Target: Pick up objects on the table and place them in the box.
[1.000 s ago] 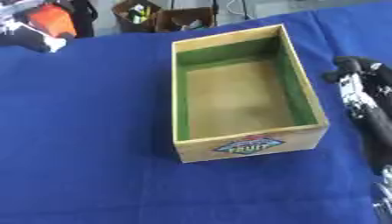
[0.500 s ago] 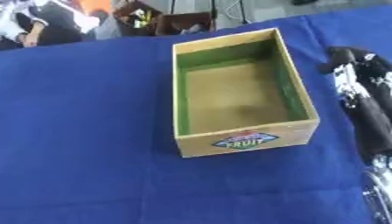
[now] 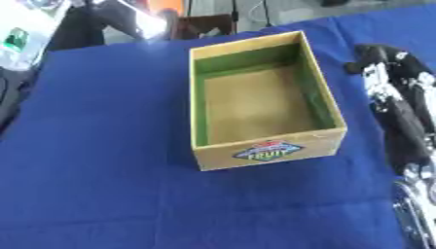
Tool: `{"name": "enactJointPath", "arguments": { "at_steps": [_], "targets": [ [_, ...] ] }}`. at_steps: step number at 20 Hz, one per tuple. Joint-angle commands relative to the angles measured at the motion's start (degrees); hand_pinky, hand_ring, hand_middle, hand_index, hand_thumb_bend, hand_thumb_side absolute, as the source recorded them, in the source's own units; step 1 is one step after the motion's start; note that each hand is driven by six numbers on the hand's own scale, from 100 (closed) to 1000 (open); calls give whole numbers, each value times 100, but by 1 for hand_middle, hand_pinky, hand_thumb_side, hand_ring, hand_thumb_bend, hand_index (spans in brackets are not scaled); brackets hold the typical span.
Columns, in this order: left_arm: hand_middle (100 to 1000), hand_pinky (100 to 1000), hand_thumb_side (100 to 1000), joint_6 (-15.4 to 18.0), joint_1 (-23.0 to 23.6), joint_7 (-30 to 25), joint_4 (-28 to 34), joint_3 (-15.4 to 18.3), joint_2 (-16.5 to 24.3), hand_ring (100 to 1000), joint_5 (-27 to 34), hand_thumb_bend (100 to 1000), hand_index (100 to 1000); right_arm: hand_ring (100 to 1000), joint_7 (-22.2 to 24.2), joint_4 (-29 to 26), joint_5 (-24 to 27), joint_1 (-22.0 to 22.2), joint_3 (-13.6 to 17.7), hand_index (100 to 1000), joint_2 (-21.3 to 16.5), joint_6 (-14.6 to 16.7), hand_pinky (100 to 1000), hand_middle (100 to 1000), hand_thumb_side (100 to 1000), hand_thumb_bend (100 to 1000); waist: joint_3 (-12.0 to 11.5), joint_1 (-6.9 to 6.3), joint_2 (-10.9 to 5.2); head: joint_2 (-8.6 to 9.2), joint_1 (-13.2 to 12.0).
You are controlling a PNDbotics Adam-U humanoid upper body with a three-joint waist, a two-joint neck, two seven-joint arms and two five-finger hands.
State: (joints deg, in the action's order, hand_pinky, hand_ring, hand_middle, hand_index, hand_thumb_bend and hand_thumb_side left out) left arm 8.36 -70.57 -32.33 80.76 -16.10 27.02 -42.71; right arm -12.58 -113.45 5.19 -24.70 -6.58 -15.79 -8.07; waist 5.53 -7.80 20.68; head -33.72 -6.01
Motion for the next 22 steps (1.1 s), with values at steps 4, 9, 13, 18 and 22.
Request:
{"name": "enactJointPath", "arguments": {
  "at_steps": [4,9,13,18,22],
  "targets": [
    [561,116,317,63,-201,28,91,-150,-113,428,154,100,815,746,35,-114,7,-65,-16,732,7,20,951,539,536,100,57,-5,-153,18,-46],
    [555,111,326,130,-258,76,-102,-294,-424,423,228,100,812,746,26,-114,3,-71,-4,732,8,31,951,539,536,100,89,-27,-144,40,-49],
    [530,100,366,128,-244,104,-351,-367,-658,411,293,100,794,747,-2,-114,-10,-93,19,731,15,47,951,540,531,100,152,-54,-121,66,-75],
    [526,100,376,196,-291,160,-840,-423,-970,411,285,100,790,746,-43,-114,-28,-108,41,731,21,59,952,540,528,100,203,-82,-99,76,-81],
    [527,103,372,259,-290,163,-1118,-451,-1112,416,147,100,786,746,-76,-114,-43,-116,65,731,19,67,952,540,527,100,231,-94,-82,90,-98]
  ]
}}
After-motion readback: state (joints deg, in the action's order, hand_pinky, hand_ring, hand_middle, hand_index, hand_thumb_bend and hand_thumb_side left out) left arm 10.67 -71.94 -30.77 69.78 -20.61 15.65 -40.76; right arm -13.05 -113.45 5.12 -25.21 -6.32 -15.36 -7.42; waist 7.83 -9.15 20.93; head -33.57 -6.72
